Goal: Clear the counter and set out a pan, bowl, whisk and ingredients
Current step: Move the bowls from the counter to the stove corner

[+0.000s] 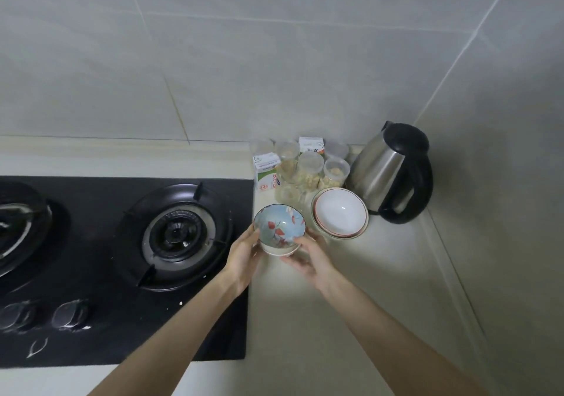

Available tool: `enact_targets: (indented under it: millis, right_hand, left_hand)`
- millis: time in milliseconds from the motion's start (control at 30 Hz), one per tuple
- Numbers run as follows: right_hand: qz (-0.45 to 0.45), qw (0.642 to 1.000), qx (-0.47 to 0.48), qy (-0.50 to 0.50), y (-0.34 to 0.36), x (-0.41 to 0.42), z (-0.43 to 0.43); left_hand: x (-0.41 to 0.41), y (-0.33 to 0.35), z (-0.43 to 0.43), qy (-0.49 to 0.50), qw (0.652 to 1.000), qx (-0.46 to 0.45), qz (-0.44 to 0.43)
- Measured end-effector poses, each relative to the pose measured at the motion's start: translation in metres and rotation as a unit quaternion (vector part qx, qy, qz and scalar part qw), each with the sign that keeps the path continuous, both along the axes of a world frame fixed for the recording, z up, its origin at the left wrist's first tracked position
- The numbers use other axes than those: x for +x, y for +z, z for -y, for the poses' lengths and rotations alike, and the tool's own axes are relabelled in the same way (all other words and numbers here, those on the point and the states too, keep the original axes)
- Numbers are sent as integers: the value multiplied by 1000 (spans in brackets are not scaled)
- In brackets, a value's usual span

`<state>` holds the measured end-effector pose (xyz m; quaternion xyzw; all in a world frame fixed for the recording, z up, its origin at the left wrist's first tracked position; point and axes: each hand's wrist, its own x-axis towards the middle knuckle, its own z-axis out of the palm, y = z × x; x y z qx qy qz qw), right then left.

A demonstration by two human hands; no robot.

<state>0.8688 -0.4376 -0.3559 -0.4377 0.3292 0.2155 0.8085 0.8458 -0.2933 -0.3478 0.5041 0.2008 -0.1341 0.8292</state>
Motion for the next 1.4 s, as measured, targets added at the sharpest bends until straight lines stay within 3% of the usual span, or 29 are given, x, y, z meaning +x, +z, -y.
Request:
enact_targets:
  millis: [300, 500, 667, 733, 833, 1000, 1200, 1400]
  right_hand:
    - [5, 998, 52, -18, -5, 22, -6]
    - [-8, 999, 46, -19, -3, 26, -13]
    - [-106, 989, 49, 88, 14, 5, -14]
    - [-103, 980, 28, 166, 19, -6, -14]
    - [-28, 960, -82, 267, 30, -17, -18]
    - [167, 911, -210, 314, 71, -25, -57]
    - [267, 847, -217, 405, 104, -49, -143]
    - [316, 776, -181, 514, 126, -122, -261]
  left_hand:
    - [28, -4, 0, 28, 999, 10, -20]
    - [33, 7, -2, -14, 997, 49, -56]
    - [17, 25, -5, -14, 993, 74, -86]
    - [7, 32, -12, 6, 992, 69, -102]
    - [-10, 47, -29, 26, 995, 53, -85]
    - [-52, 86, -85, 87, 991, 100, -21]
    - [-125, 117, -165, 183, 975, 125, -8]
    - [-248, 130, -256, 303, 943, 139, -15]
